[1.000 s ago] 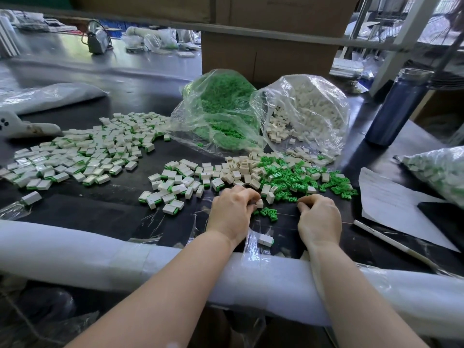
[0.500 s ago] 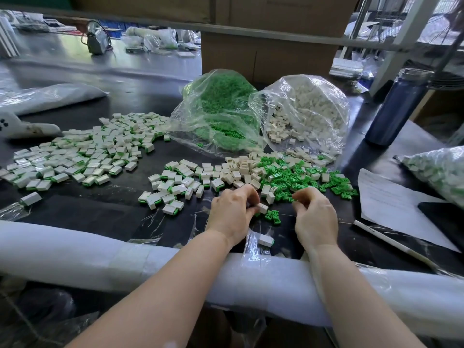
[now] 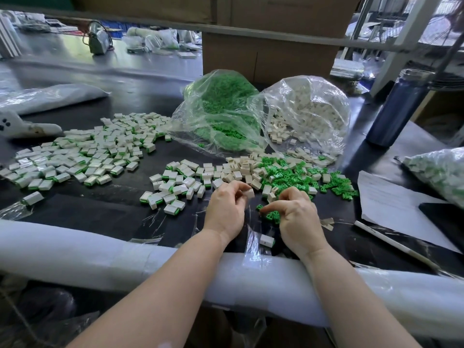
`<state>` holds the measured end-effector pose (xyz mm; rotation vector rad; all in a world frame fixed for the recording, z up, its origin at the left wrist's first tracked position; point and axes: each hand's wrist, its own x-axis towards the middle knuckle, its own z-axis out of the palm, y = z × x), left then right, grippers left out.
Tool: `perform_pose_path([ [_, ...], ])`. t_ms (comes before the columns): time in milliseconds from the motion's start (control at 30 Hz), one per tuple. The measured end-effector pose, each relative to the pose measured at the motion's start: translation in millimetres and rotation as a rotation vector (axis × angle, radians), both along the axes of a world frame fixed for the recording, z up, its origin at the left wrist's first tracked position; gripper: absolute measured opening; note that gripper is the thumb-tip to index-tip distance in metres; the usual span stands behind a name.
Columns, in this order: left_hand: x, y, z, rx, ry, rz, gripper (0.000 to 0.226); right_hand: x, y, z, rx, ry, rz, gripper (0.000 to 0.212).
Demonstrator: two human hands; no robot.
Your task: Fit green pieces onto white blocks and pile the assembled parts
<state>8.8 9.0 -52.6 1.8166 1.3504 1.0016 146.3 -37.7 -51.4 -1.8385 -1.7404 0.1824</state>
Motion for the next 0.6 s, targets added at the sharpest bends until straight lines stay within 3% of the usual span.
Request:
perform_pose_path([
  [167, -1, 0, 0, -0.036, -0.029, -0.048, 0.006, 5, 2, -3, 0.059, 0.054, -0.086, 0.037],
  [333, -1, -2, 0, -0.053, -0.026, -0.094, 0.011, 8, -3, 5, 0.198, 0.448, -0.063, 0.021],
  [500, -1, -4, 1, -0.086, -0.107, -0.143, 0.002, 8, -5, 7, 0.203, 0.592, -0.010, 0.028],
  [600, -2, -5, 2, -0.072, -0.167, -0.157, 0.008, 8, -4, 5, 0.179, 0.650, 0.008, 0.027],
])
